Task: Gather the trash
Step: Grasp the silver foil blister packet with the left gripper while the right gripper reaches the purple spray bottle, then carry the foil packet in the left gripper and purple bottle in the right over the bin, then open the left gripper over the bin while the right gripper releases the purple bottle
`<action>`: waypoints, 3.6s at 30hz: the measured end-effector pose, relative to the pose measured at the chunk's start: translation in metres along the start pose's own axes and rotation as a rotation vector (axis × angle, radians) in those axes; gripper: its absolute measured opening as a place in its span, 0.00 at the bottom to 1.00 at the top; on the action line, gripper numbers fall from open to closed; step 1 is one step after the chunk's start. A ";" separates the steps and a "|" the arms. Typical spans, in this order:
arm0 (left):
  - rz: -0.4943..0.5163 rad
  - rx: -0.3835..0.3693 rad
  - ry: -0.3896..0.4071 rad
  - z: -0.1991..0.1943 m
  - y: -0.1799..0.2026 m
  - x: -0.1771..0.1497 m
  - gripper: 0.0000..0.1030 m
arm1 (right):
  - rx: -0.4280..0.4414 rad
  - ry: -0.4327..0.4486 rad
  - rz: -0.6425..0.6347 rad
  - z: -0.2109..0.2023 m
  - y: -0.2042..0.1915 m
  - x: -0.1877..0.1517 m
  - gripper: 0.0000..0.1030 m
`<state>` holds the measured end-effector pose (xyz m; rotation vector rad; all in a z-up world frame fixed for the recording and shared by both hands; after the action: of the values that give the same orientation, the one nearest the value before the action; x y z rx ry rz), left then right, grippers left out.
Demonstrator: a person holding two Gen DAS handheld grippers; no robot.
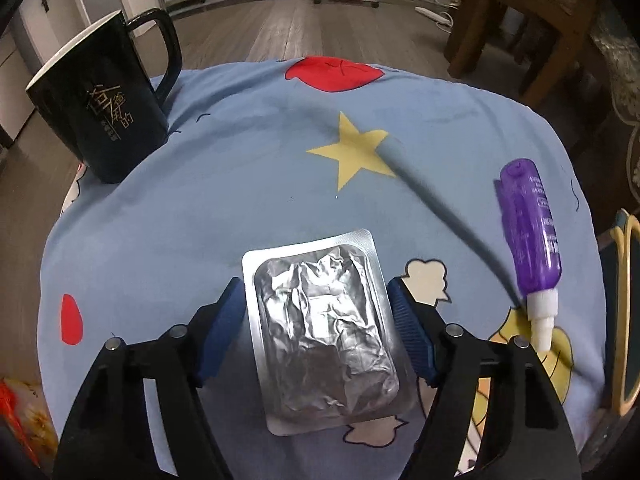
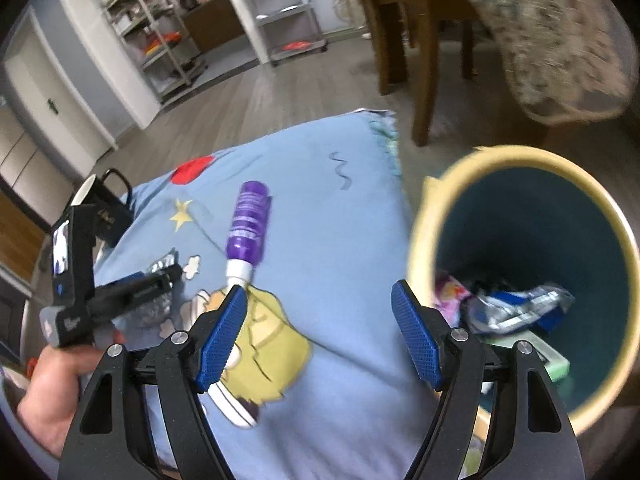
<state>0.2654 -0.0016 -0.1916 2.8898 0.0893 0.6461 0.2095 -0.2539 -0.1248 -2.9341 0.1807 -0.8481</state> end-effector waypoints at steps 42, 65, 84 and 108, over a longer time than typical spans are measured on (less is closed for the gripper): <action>0.049 -0.258 0.118 -0.065 0.055 0.012 0.65 | 0.072 -0.015 -0.216 0.002 -0.051 0.009 0.32; 0.276 -0.454 0.111 -0.091 0.188 -0.006 0.65 | 0.003 0.118 0.046 -0.094 0.080 -0.002 0.32; 0.349 -0.646 0.023 -0.056 0.312 -0.028 0.65 | -0.054 0.133 0.439 -0.096 0.180 -0.014 0.32; 0.209 -0.630 -0.037 -0.008 0.320 -0.022 0.81 | -0.096 0.085 0.499 -0.076 0.197 -0.023 0.33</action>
<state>0.2485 -0.3166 -0.1335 2.3102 -0.3607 0.5311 0.1314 -0.4488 -0.0949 -2.7317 0.9331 -0.8938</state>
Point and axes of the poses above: each gripper's, at about its wrist camera, not at the fingertips, and z roughly the way its jaws point, y to its right, x to its top, the point moved 7 cm from there along z, roughly the way its jaws point, and after that the axes turned 12 degrees about -x, right-handed, at the moved point
